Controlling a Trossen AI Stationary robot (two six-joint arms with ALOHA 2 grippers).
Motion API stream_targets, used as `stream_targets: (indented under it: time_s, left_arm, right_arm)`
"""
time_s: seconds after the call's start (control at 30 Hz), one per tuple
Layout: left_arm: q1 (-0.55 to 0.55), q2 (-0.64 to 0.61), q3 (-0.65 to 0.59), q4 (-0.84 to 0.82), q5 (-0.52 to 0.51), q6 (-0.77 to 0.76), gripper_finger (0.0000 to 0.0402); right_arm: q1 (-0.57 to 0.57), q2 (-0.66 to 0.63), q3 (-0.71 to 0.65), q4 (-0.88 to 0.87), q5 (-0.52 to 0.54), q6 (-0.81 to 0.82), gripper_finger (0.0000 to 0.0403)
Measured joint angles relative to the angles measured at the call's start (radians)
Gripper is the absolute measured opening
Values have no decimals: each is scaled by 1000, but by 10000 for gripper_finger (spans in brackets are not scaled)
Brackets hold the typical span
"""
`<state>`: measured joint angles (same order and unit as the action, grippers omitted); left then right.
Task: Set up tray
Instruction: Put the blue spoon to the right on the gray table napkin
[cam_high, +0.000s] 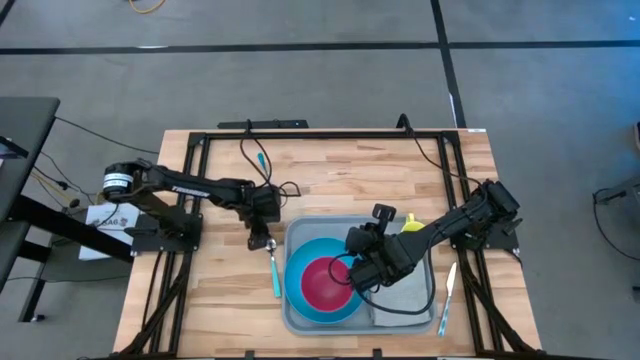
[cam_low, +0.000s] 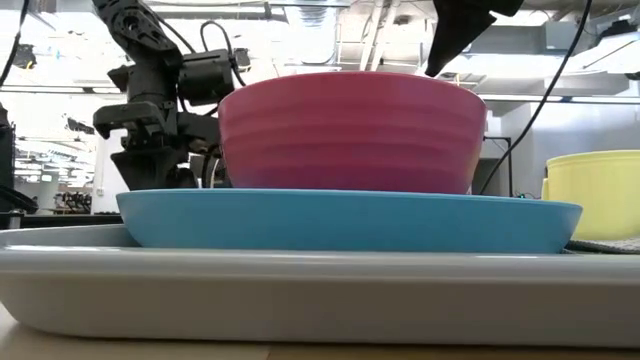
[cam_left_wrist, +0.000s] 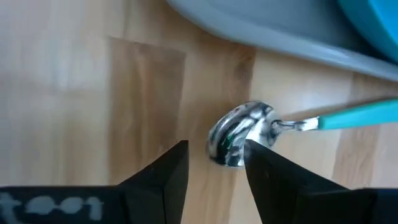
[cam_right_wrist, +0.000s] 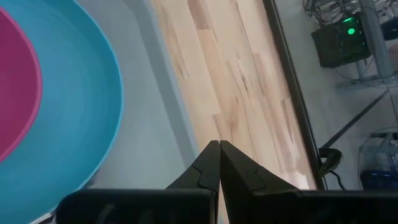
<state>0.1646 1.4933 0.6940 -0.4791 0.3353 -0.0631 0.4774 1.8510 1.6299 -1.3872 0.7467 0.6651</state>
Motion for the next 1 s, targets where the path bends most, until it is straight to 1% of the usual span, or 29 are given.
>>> stream_targets:
  time_s: [0.3,0.43,0.7,0.83,0.9,1.0]
  left_arm:
    - [6,0,-30,61,20,1,142]
    - [6,0,-30,112,77,4,142]
    - [5,0,-30,72,72,0,142]
    - [6,40,-28,74,65,-7,142]
    - [8,76,-24,86,88,-7,141]
    - [12,113,-22,109,150,-4,141]
  right_arm:
    - [-2,0,0,-3,0,0,3]
    - [-2,0,0,-3,0,0,3]
    - [-2,0,0,-3,-12,0,3]
    - [-2,0,0,-3,-13,-1,3]
    - [-2,0,0,-3,-13,0,3]
    - [-1,0,0,-4,-14,-1,3]
